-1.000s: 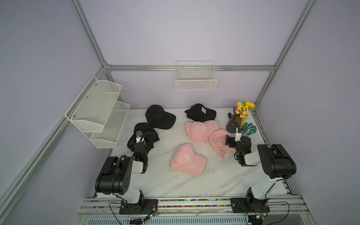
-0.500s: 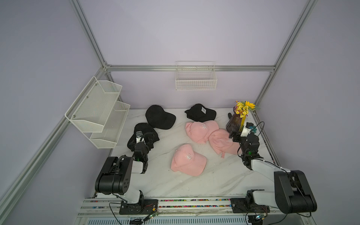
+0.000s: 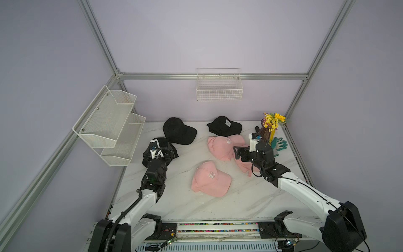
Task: Stack the baseball caps by color
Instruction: Adjust the baseball cap at the center of the board.
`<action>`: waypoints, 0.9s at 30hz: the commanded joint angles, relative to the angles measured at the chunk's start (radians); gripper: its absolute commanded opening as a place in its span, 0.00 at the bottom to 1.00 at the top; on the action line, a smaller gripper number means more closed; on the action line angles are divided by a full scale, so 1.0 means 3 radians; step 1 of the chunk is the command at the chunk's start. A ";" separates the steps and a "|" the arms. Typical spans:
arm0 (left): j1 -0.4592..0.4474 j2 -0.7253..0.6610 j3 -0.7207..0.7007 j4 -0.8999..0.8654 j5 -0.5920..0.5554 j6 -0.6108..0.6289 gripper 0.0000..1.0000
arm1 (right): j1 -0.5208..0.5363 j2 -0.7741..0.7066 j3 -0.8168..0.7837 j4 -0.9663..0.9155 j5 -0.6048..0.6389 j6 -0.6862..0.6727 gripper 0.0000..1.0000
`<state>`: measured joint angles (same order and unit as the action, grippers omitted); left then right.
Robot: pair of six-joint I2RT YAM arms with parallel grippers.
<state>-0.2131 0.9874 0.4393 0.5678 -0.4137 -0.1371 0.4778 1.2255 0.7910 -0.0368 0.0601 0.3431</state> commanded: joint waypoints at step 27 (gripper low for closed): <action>-0.1152 0.0920 0.1181 -0.3825 0.2285 -0.2054 0.85 | 0.0192 0.1310 0.0624 -0.1255 -0.1461 0.0265 0.97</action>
<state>-0.5724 1.2083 0.7727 -0.6422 0.1867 -0.8036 0.5411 1.6146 0.9642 -0.3988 -0.3260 0.4011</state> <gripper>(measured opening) 0.867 0.972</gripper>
